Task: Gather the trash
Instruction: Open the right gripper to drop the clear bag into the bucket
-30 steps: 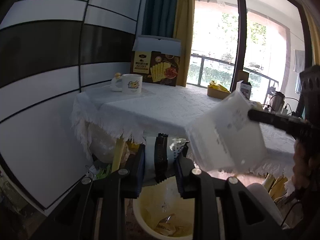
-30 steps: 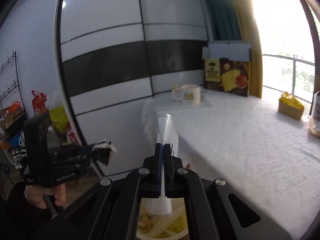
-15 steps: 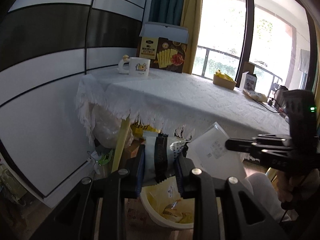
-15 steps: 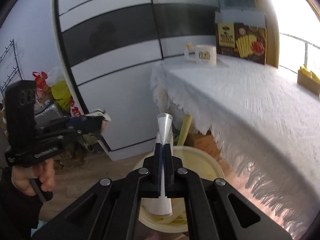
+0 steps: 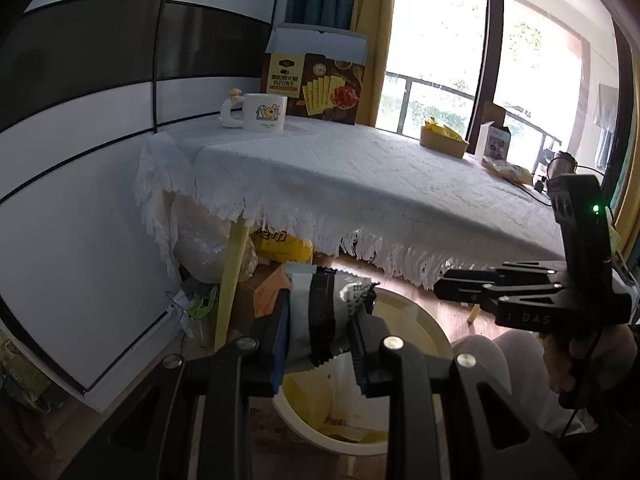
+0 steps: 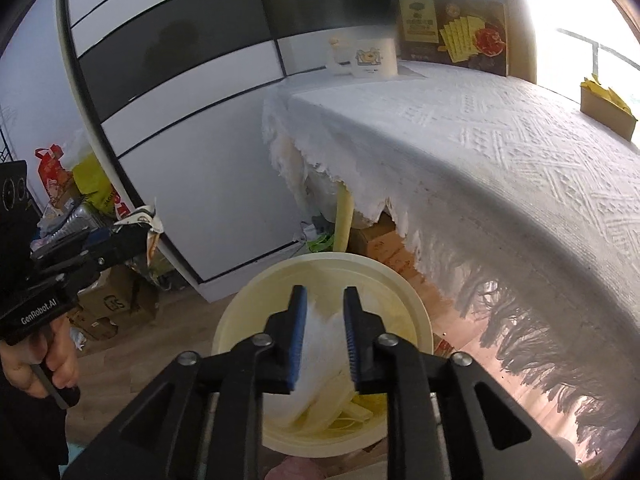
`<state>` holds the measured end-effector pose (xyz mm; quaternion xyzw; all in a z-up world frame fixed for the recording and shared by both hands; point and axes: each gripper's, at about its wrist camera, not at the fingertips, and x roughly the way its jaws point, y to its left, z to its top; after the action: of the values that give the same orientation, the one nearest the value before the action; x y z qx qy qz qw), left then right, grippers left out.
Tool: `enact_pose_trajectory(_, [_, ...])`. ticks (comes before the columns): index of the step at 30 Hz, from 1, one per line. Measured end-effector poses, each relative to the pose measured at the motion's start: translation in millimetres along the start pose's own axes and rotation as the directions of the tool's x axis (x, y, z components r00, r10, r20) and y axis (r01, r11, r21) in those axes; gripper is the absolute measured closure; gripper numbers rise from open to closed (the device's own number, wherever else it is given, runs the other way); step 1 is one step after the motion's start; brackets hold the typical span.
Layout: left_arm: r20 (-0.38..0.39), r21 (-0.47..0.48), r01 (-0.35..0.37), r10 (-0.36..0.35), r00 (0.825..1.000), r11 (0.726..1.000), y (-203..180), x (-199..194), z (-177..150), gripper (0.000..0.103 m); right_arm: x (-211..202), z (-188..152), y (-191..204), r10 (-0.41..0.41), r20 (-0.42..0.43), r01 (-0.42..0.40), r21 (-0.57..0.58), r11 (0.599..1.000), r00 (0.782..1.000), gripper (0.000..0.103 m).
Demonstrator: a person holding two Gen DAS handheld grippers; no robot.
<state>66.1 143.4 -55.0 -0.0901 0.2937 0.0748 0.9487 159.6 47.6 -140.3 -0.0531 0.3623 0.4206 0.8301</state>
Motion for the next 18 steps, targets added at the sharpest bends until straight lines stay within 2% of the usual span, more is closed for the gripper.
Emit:
enact_pose_trajectory(2, [-0.012,0.004,0.002,-0.002,1.0,1.0,-2.9,3.6,-2.1,0.077,-2.1,-0.5,-2.0,-0.001,0.002,0.001,-0.001,1.0,1.0,0.077])
enact_pose_trajectory(14, [-0.133,0.017,-0.004,0.006,0.991,1.0,-21.5,51.4,-22.5,0.077,-25.5,-4.7,-16.4,-0.028,0.018,0.028,0.013,1.0,0.999,0.077])
enact_pose_trajectory(16, [-0.158,0.022,-0.031,0.034,0.987,0.999,-24.5,60.3,-26.0,0.077,-29.6,-8.1,-21.7,-0.034,0.02,0.033,0.027,0.999,0.999,0.077])
enact_pose_trajectory(18, [-0.18,0.058,-0.088,0.097,0.979,0.994,-30.2,69.3,-29.6,0.077,-32.5,-10.5,-26.5,-0.039,0.023,0.038,0.039,0.999,0.999,0.076])
